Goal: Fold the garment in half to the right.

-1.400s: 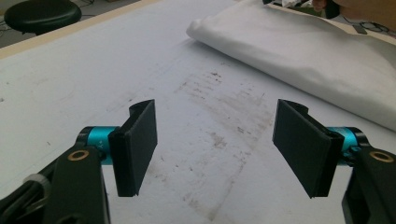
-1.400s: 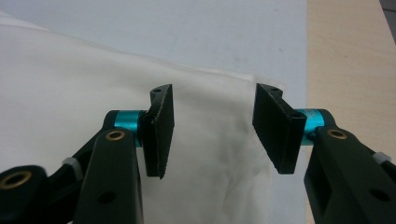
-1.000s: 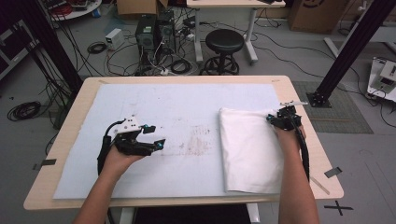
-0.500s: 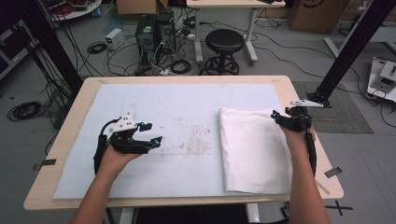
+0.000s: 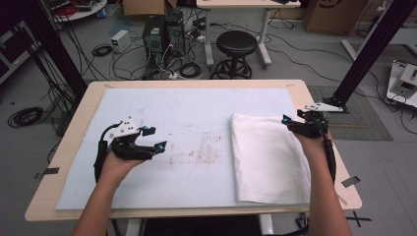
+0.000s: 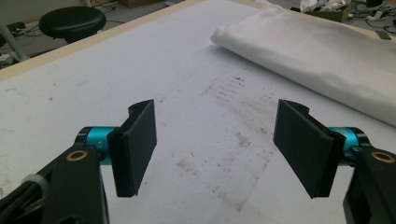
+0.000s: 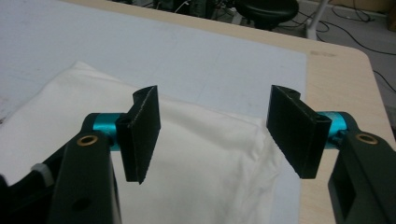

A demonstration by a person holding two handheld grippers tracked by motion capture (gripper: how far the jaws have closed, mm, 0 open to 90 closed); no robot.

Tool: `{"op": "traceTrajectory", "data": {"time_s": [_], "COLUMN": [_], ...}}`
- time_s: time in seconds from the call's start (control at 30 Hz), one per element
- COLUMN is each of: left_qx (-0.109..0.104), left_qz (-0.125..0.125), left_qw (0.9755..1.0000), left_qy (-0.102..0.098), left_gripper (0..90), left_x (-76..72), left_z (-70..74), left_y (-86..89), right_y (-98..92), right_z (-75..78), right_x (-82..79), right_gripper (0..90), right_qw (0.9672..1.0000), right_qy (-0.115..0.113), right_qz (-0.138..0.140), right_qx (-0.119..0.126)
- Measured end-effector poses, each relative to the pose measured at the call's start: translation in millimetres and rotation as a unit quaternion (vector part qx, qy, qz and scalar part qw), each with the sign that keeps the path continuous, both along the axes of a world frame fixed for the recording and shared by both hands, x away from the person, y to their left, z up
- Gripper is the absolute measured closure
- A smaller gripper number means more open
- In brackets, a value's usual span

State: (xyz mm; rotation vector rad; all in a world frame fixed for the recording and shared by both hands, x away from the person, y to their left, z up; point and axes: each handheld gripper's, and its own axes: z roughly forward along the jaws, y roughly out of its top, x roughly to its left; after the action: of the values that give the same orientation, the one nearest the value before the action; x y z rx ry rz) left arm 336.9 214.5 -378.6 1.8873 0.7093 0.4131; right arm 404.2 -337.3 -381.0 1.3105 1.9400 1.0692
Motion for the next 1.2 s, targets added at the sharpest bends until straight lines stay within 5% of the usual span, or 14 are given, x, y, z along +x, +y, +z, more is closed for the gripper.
{"op": "traceTrajectory", "data": {"time_s": [0.23,0.67,0.93,1.2], "left_qx": [-0.005,-0.01,0.001,0.013], "left_qz": [-0.002,-0.009,-0.013,-0.032], "left_qw": [1.0,0.9999,0.9999,0.9994], "left_qy": [-0.002,-0.001,0.002,0.009], "left_gripper": [30.0,28.7,28.6,28.4], "left_x": [-1.0,3.8,4.1,4.7], "left_z": [1.7,4.0,-0.7,-9.9], "left_y": [2.1,2.2,-1.1,-10.0], "right_y": [3.8,25.3,41.8,54.9], "right_z": [4.4,14.2,-0.4,-20.6], "right_x": [-5.1,-33.5,-51.6,-54.1], "right_gripper": [32.2,29.7,28.3,25.0], "right_qw": [0.9994,0.9903,0.9832,0.9783], "right_qy": [-0.004,-0.032,-0.037,-0.006], "right_qz": [0.031,0.128,0.174,0.206], "right_qx": [0.014,0.045,0.039,0.014]}}
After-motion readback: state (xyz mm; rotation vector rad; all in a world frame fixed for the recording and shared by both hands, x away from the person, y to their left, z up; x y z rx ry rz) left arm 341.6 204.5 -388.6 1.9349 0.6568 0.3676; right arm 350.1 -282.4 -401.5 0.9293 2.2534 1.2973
